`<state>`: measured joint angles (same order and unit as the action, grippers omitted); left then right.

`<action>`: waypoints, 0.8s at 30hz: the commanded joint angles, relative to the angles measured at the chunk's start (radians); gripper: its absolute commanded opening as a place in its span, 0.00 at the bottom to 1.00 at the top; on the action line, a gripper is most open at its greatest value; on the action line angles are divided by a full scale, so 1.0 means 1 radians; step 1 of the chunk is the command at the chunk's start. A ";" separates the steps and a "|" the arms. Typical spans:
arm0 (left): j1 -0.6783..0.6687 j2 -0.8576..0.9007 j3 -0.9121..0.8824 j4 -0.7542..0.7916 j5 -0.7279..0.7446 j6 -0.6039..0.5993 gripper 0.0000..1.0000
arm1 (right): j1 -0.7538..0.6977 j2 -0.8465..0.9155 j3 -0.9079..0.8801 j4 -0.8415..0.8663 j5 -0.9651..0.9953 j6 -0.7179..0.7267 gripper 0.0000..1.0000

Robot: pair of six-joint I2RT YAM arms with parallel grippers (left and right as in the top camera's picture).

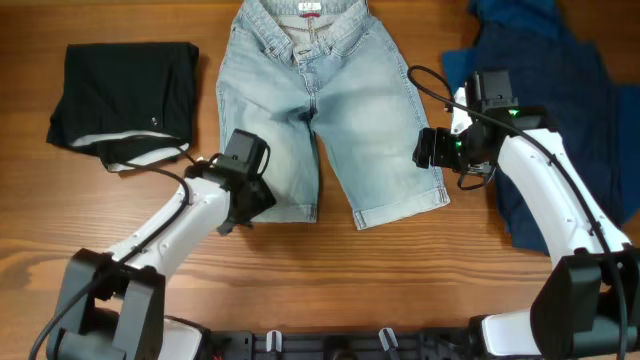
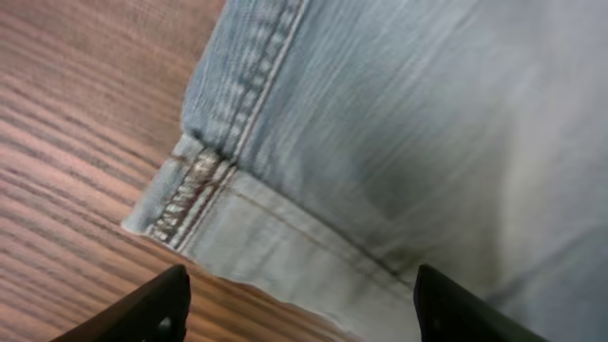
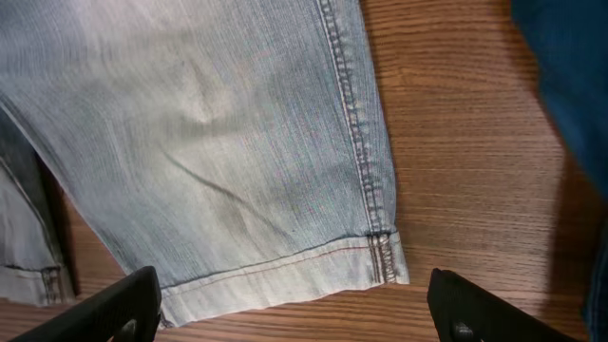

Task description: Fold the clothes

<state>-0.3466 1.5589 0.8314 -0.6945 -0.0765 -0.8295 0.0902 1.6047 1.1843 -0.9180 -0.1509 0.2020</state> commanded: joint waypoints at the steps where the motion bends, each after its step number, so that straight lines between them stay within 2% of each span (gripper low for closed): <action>1: 0.003 0.002 -0.075 0.061 0.001 -0.019 0.78 | 0.002 0.000 -0.002 0.006 0.014 0.003 0.91; 3: 0.003 0.002 -0.120 0.104 -0.003 -0.020 0.77 | 0.002 0.000 -0.002 0.006 0.013 -0.014 0.90; 4: 0.003 0.002 -0.136 0.123 -0.003 -0.020 0.73 | 0.002 0.000 -0.002 0.006 0.014 -0.017 0.91; 5: 0.003 0.002 -0.149 0.139 -0.003 -0.020 0.64 | 0.002 0.000 -0.002 0.006 0.013 -0.017 0.90; 8: 0.003 0.001 -0.153 0.138 -0.003 -0.021 0.04 | 0.002 0.000 -0.002 0.012 0.014 -0.018 0.90; 12: 0.029 -0.052 -0.135 0.011 0.001 -0.069 0.04 | 0.002 0.000 -0.002 0.007 0.013 -0.019 0.91; 16: 0.041 -0.273 -0.082 -0.211 0.002 -0.087 0.04 | 0.002 0.000 -0.002 -0.012 -0.006 -0.018 0.91; 18: 0.041 -0.373 -0.082 -0.256 0.001 -0.103 0.06 | 0.002 0.000 -0.002 -0.017 -0.006 -0.018 0.91; 19: 0.041 -0.417 -0.082 -0.262 0.001 -0.102 0.46 | 0.002 0.000 -0.002 -0.015 -0.006 -0.018 0.91; 20: 0.041 -0.446 -0.082 -0.256 0.001 -0.102 0.62 | 0.002 0.000 -0.002 -0.008 -0.016 -0.019 0.91; 21: 0.041 -0.454 -0.082 -0.248 0.001 -0.102 0.73 | 0.002 0.000 -0.002 0.001 -0.028 -0.024 0.90; 24: 0.041 -0.453 -0.082 -0.235 0.001 -0.102 0.82 | 0.002 0.000 -0.002 0.002 -0.032 -0.009 0.90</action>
<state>-0.3111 1.1122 0.7391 -0.9348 -0.0761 -0.9165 0.0902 1.6047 1.1839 -0.9176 -0.1577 0.1932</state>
